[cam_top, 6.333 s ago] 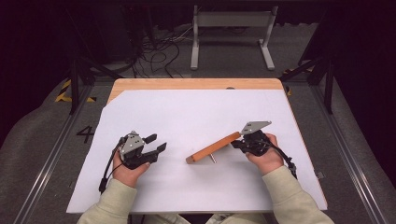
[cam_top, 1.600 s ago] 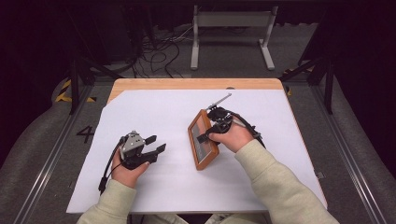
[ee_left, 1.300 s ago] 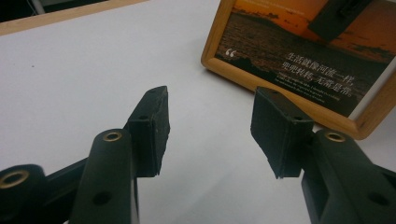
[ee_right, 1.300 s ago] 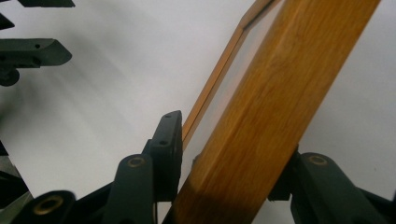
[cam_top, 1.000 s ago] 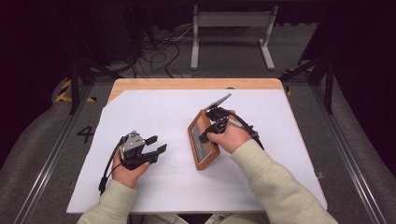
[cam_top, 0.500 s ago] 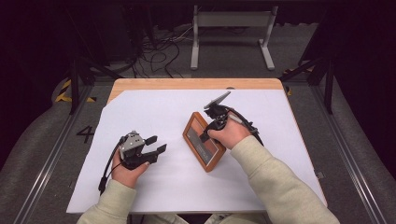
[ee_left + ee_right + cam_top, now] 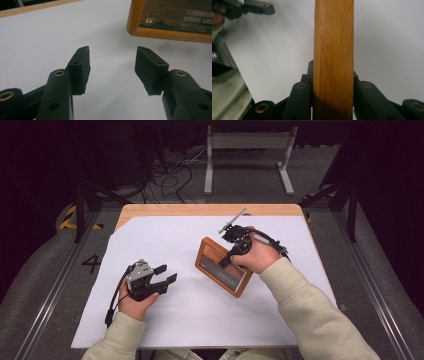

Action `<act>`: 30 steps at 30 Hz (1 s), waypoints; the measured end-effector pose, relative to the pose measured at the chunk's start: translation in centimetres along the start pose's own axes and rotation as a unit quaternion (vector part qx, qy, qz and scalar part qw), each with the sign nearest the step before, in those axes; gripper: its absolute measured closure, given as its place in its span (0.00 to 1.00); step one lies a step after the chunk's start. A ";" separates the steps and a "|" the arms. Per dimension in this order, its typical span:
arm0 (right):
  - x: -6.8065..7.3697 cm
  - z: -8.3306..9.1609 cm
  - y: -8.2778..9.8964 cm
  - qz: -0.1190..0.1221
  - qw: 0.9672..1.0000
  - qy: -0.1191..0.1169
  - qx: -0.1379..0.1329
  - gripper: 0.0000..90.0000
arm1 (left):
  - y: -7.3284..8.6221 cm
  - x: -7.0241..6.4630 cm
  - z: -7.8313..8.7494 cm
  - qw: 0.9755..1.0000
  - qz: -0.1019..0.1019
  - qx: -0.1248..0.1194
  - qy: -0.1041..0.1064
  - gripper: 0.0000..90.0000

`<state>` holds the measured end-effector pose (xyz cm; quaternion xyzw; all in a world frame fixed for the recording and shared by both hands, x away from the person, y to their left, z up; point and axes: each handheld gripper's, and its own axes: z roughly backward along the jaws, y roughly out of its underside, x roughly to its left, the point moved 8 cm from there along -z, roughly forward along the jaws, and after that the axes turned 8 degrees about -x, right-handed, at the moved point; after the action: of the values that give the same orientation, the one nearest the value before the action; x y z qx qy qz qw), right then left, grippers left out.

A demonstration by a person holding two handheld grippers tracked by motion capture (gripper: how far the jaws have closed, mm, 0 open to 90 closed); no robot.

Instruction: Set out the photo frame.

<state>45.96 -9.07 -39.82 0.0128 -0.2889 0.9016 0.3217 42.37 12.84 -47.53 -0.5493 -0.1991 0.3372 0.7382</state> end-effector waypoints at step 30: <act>1.0 -0.9 1.7 0.257 0.957 -0.100 0.093 0.83 | -0.1 0.0 0.2 1.000 0.003 0.000 0.002 0.51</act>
<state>44.27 -9.07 -41.24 0.0583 -0.2284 0.9707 0.0461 42.28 12.96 -47.41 -0.5506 -0.1955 0.3381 0.7378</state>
